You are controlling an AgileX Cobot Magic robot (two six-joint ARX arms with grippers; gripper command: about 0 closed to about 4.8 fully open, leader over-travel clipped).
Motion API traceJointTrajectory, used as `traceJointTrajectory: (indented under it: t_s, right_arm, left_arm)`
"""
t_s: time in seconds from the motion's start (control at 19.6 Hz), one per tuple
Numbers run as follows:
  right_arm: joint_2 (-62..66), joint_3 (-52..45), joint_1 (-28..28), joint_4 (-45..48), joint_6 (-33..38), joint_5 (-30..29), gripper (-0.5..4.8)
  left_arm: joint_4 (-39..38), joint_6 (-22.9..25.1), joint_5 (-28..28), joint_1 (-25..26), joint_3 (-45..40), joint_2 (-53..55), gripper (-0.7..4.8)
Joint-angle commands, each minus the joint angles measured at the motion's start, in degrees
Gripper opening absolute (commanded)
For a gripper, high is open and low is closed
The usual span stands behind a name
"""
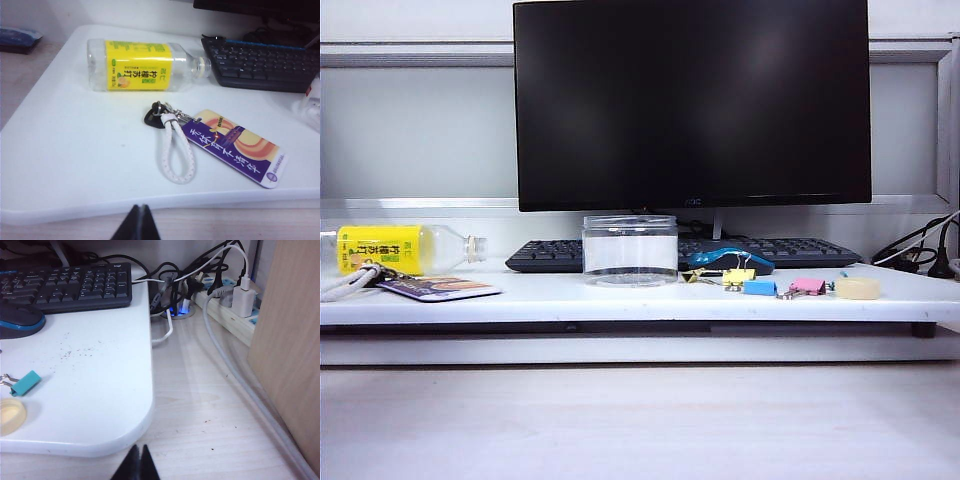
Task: Pick up the clips with the largest number of clips of the same color on the table and place them in a round transparent plastic box.
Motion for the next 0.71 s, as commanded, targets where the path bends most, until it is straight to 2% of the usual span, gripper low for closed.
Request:
traceJointTrajectory:
  t_s: [0.05, 0.51, 0.61, 0.66, 0.71]
  right_arm:
    - [-0.1, 0.0, 0.1, 0.4, 0.1, 0.0, 0.00]
    - [-0.1, 0.0, 0.2, -0.6, 1.8, 0.0, 0.00]
    - [-0.1, 0.0, 0.2, -0.7, 6.7, -1.4, 0.00]
    - [-0.1, 0.1, 0.2, -0.9, 14.5, -4.0, -0.01]
    - [-0.1, 0.1, 0.2, -0.9, 18.9, -6.2, 0.00]
  left_arm:
    - [-1.0, 0.0, 0.3, 0.0, -0.2, -0.2, -0.05]
    - [-1.0, 0.0, 0.3, 0.0, -0.2, -0.2, -0.06]
    - [-1.0, 0.0, 0.3, 0.0, -0.2, -0.2, -0.05]
    - [-1.0, 0.0, 0.3, 0.0, -0.2, -0.2, -0.05]
    - [-1.0, 0.0, 0.4, 0.0, -0.2, -0.2, -0.06]
